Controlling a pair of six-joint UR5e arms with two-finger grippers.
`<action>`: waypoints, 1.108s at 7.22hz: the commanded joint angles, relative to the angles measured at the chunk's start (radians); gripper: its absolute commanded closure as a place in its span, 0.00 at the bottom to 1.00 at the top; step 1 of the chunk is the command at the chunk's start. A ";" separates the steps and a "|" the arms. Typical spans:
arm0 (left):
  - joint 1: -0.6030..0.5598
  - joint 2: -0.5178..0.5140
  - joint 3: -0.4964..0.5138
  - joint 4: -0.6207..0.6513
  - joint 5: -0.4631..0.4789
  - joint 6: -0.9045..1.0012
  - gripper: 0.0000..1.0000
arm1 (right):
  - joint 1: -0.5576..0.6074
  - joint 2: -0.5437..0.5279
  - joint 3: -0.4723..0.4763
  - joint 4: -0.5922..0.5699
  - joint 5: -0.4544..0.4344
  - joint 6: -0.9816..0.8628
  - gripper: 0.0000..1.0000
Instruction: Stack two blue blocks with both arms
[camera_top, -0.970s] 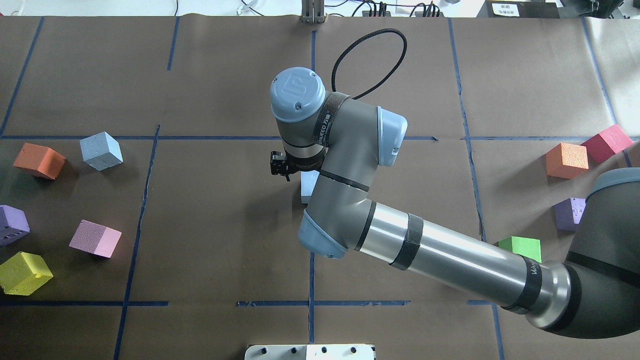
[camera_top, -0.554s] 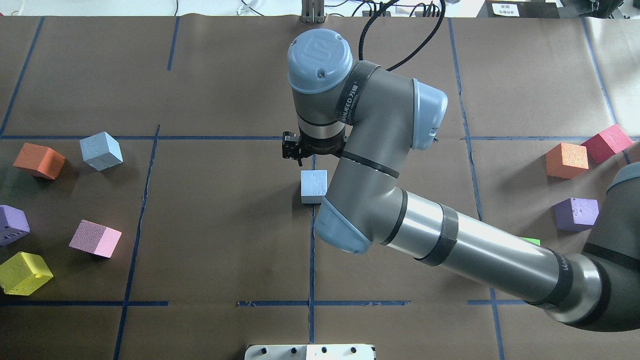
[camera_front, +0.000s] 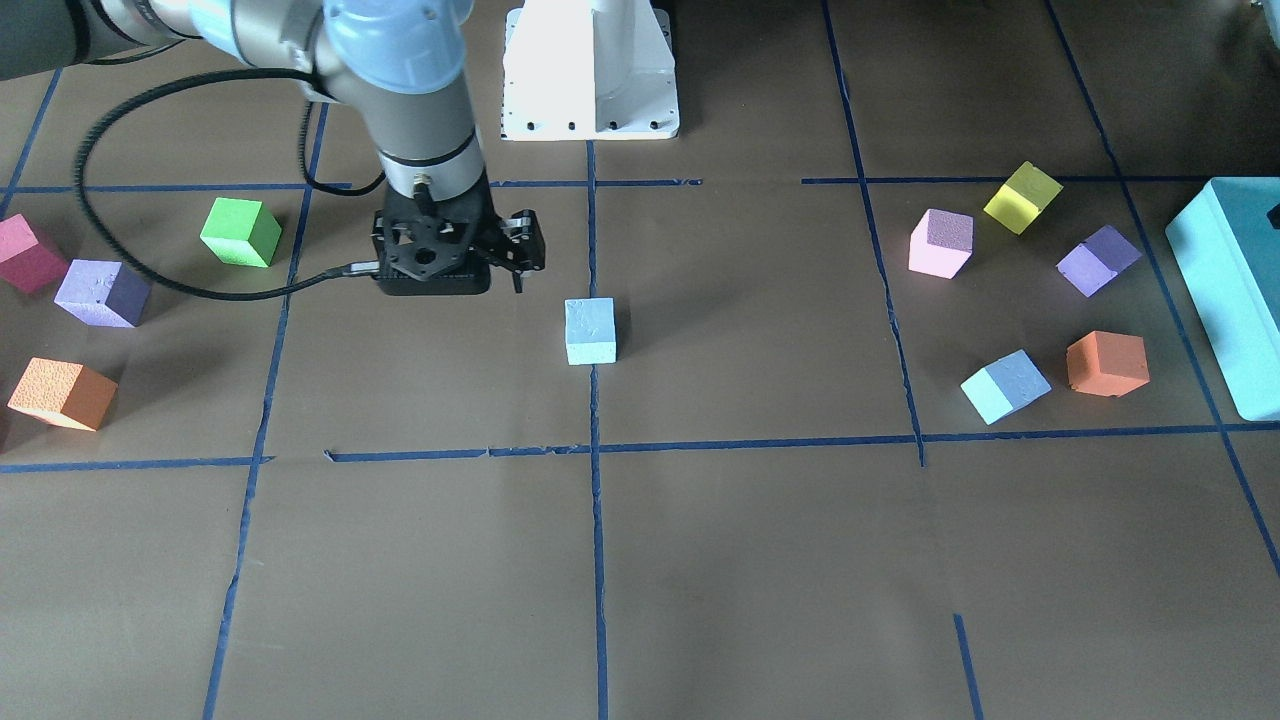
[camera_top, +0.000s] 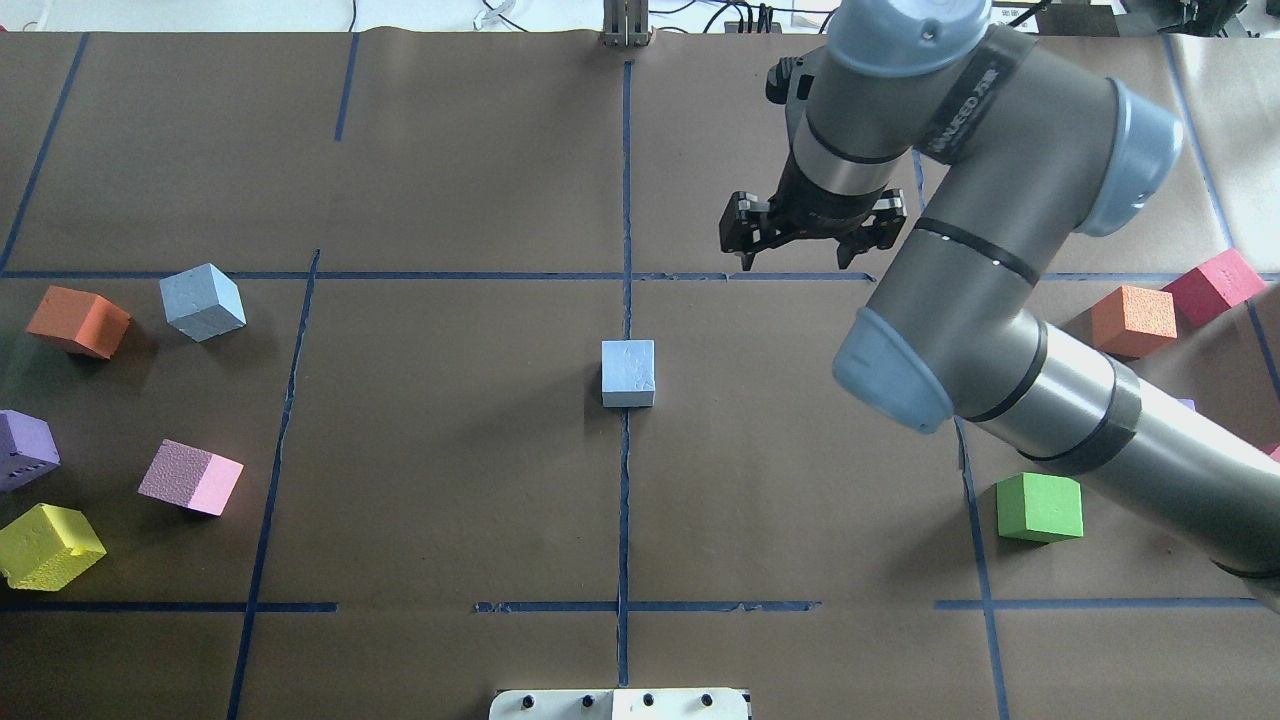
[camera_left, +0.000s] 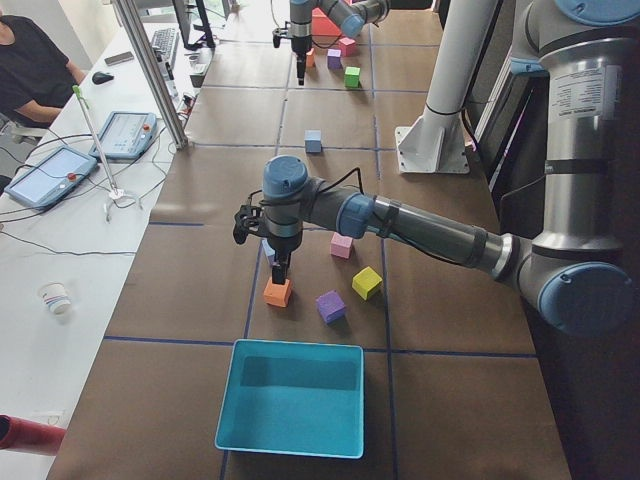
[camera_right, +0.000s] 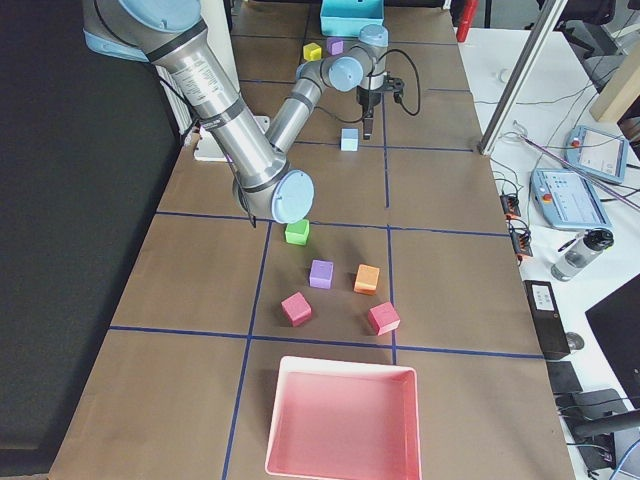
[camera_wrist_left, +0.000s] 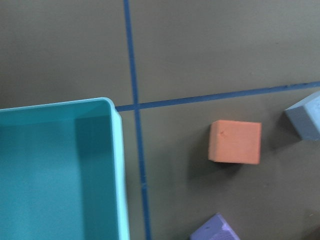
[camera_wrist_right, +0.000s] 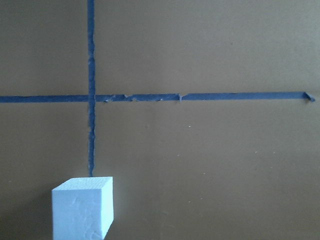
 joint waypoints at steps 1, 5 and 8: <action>0.154 -0.123 -0.007 0.005 0.002 -0.303 0.00 | 0.120 -0.100 0.052 0.007 0.048 -0.185 0.00; 0.306 -0.251 0.153 -0.014 0.177 -0.579 0.00 | 0.325 -0.226 0.053 0.007 0.189 -0.481 0.00; 0.361 -0.261 0.324 -0.277 0.211 -0.735 0.00 | 0.428 -0.305 0.052 0.007 0.235 -0.643 0.00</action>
